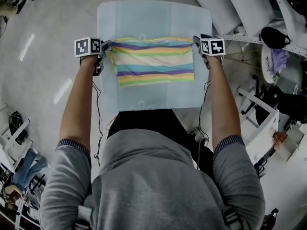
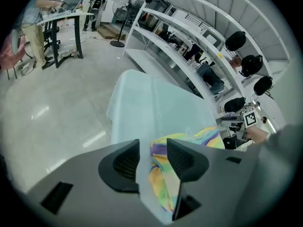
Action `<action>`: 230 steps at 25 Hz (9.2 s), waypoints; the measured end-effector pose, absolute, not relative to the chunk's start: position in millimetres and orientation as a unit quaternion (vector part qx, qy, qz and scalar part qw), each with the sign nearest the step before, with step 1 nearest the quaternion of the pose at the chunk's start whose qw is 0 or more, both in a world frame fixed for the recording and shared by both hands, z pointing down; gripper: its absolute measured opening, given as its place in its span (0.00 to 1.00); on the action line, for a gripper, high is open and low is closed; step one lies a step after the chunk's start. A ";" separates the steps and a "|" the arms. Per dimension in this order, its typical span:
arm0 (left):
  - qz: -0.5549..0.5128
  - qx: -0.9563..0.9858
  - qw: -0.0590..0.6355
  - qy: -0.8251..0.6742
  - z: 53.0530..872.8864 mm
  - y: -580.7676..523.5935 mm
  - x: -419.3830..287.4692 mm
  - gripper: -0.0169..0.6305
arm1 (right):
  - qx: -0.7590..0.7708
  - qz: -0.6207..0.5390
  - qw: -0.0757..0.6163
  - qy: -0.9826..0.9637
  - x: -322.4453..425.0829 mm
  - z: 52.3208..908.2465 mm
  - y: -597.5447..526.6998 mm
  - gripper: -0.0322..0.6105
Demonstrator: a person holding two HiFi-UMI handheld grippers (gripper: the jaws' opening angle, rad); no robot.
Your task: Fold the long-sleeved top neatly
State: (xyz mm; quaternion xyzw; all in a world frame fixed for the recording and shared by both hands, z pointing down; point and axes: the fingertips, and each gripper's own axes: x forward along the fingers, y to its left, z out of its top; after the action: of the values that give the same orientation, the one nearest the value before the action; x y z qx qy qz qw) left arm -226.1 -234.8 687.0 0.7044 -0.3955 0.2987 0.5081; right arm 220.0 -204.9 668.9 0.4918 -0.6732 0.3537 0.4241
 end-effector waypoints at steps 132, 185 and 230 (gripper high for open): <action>0.315 0.678 0.367 -0.553 629.0 -91.9 -188.5 0.11 | 0.399 0.315 0.232 -0.829 79.2 574.7 -49.1 0.50; 0.336 0.799 0.460 -0.190 682.1 27.6 223.2 0.32 | 0.430 0.367 0.214 -0.797 284.1 609.0 -15.1 0.51; 0.035 0.975 0.067 -0.209 249.2 -5.0 -34.1 0.05 | 0.466 0.066 0.085 -0.878 48.2 268.3 39.6 0.29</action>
State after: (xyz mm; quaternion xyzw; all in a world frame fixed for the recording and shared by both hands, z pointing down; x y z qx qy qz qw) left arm -34.1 -5.0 249.2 0.9749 -0.2094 0.0352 0.0668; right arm 48.2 39.6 268.3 0.4655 -0.8785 0.0656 0.0851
